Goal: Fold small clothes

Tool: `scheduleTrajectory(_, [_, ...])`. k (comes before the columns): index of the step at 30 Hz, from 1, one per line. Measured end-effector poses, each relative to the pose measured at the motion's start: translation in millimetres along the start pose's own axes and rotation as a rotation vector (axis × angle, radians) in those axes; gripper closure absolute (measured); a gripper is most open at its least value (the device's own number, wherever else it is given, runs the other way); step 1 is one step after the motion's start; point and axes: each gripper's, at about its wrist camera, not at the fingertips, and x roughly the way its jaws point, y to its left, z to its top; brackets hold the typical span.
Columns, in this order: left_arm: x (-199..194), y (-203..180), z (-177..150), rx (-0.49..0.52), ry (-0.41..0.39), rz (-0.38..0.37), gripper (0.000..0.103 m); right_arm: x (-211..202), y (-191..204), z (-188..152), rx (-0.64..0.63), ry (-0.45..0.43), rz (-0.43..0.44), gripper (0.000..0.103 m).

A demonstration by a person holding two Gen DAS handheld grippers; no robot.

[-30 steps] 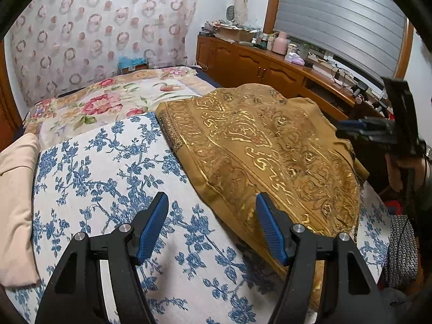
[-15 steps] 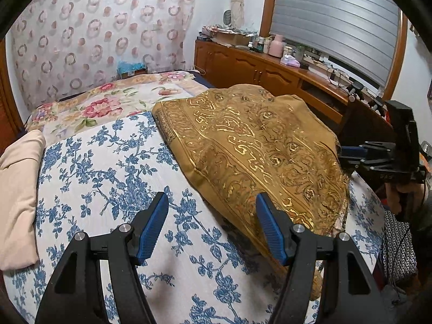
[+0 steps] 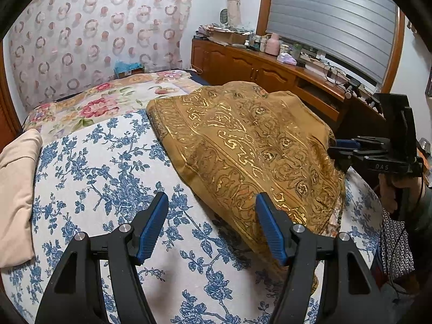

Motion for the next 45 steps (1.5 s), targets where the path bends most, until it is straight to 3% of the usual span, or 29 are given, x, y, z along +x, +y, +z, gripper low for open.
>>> scheduleTrajectory(9, [-2, -3, -3, 0.005, 0.0, -0.001, 0.035, 15, 7, -3, -0.026, 0.031, -0.015, 0.06])
scheduleTrajectory(10, [-2, -3, -3, 0.005, 0.0, 0.0, 0.035, 15, 5, -4, -0.025, 0.029, -0.008, 0.064])
scheduleTrajectory(11, [-3, -3, -3, 0.004, 0.0, -0.001, 0.035, 14, 5, -3, -0.03, 0.021, -0.003, 0.083])
scheduleTrajectory(12, [-3, -3, -4, 0.004, 0.0, -0.002, 0.035, 12, 5, -2, -0.041, 0.019, -0.004, 0.095])
scheduleTrajectory(15, [-4, -5, -4, 0.003, -0.004, -0.005, 0.035, -1, 5, -1, -0.058, -0.011, 0.021, 0.096])
scheduleTrajectory(20, [-5, -10, -3, 0.004, -0.002, -0.027, 0.035, -47, -6, 2, -0.056, -0.086, -0.005, 0.097])
scheduleTrajectory(23, [-2, -13, -4, 0.004, 0.009, -0.037, 0.035, -62, -20, -3, -0.057, -0.081, -0.063, 0.097])
scheduleTrajectory(29, [16, -17, -12, 0.006, 0.069, -0.037, 0.035, -42, -28, -23, -0.05, 0.013, -0.096, 0.097])
scheduleTrajectory(37, [25, -20, -20, 0.004, 0.105, -0.039, 0.035, -41, -16, -18, -0.062, -0.004, -0.108, 0.096])
scheduleTrajectory(43, [29, -21, -23, 0.002, 0.12, -0.041, 0.035, -48, -16, -26, -0.078, -0.028, -0.139, 0.086])
scheduleTrajectory(45, [30, -22, -25, 0.0, 0.127, -0.048, 0.035, -48, -13, -26, -0.084, -0.037, -0.155, 0.071])
